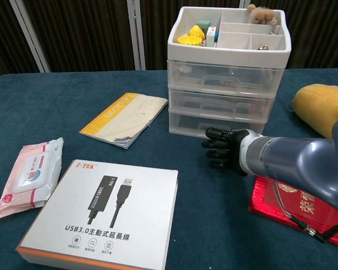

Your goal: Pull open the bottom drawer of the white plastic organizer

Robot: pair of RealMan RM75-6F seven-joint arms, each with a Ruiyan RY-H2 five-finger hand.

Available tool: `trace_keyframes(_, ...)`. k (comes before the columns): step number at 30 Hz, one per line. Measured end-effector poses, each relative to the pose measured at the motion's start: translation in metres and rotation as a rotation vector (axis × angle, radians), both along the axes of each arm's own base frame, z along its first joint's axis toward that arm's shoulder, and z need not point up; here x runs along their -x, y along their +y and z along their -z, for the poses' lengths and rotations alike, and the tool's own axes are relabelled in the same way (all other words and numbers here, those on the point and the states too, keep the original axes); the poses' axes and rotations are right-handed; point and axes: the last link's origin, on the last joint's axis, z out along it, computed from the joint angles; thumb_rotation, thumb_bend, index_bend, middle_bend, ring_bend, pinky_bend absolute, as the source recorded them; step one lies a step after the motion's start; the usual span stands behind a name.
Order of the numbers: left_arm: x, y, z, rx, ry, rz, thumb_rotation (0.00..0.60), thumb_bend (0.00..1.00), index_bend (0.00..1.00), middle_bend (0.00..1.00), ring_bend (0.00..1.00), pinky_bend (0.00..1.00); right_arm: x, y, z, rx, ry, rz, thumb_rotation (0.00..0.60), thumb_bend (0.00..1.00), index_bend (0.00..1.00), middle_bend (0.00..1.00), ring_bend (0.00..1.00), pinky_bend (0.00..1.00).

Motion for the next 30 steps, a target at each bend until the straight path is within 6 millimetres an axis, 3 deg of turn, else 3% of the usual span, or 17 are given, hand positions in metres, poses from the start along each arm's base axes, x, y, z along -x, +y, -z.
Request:
trace_keyframes(8, 0.001, 0.0, 0.0, 0.008, -0.001, -0.008, 0.6, 0.01, 0.0, 0.0, 0.0, 0.02, -0.004, -0.002, 0.001, 0.018, -0.047, 0.031, 0.6, 0.88, 0.02, 0.88, 0.88, 0.93)
trace_keyframes(30, 0.001, 0.0, -0.001, 0.015, -0.014, -0.012, 0.6, 0.01, 0.0, 0.0, 0.0, 0.02, -0.006, -0.014, 0.01, -0.013, -0.084, 0.081, 0.6, 0.9, 0.24, 0.88, 0.88, 0.93)
